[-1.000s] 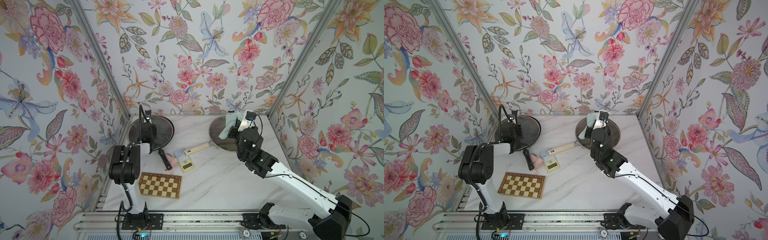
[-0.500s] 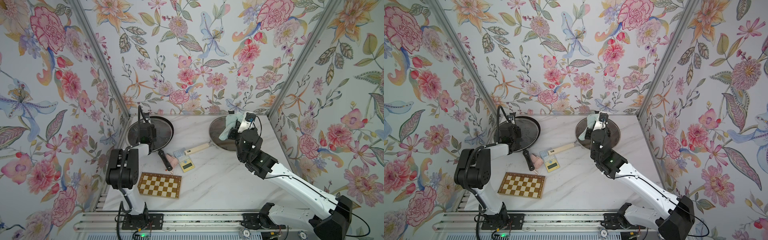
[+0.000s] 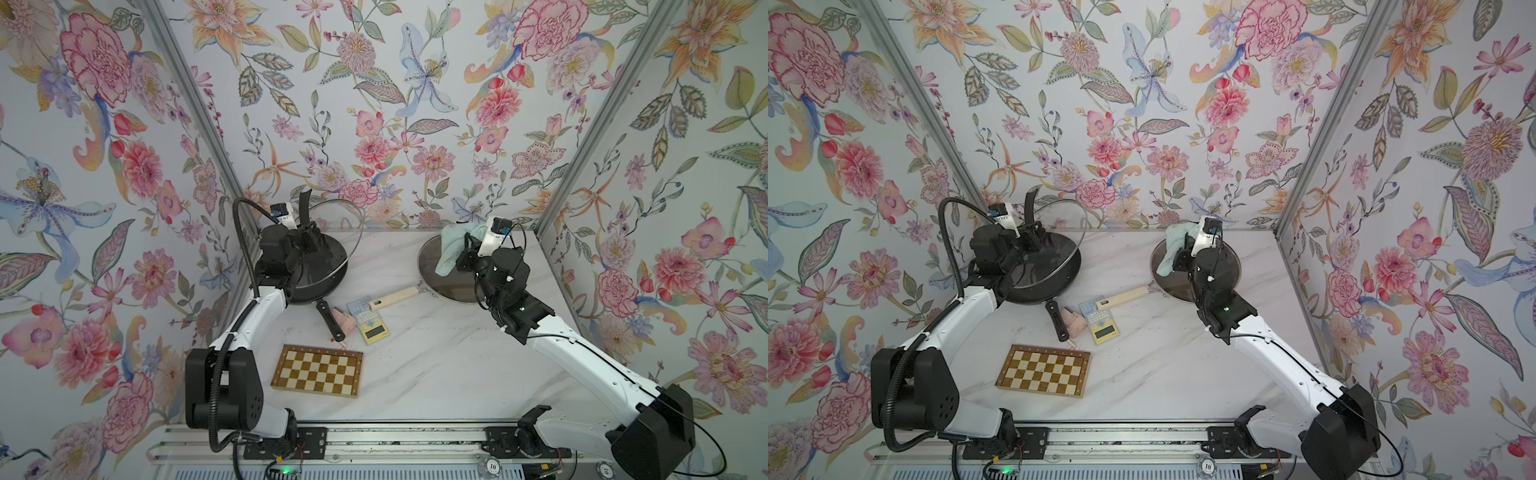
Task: Wipe the pot lid with a cloth
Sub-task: Pick up the pot lid from the cooking pot, then wipe the pot lid.
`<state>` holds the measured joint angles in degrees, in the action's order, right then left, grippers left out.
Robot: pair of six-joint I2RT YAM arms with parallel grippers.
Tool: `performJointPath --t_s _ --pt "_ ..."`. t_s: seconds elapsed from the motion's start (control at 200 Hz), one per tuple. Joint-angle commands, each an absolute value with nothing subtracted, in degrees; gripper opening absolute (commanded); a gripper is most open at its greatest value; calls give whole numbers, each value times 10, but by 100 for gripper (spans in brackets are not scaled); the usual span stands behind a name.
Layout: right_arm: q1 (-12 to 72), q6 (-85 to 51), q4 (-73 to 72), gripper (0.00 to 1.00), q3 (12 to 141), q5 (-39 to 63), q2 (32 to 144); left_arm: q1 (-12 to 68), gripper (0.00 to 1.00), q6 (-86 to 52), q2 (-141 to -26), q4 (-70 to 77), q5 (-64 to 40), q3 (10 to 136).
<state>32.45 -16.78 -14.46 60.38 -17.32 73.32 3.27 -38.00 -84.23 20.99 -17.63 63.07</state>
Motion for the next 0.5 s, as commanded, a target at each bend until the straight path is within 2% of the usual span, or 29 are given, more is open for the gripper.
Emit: performJointPath --t_s 0.0,0.2,0.495 --pt "329 -170 -164 5 680 36 796 41 0 -620 -831 397 -321 650" --pt "367 -152 -136 4 813 197 919 64 0 -863 -888 656 -378 648" --pt "423 -155 -138 3 896 307 985 100 0 -970 -970 765 -413 695"
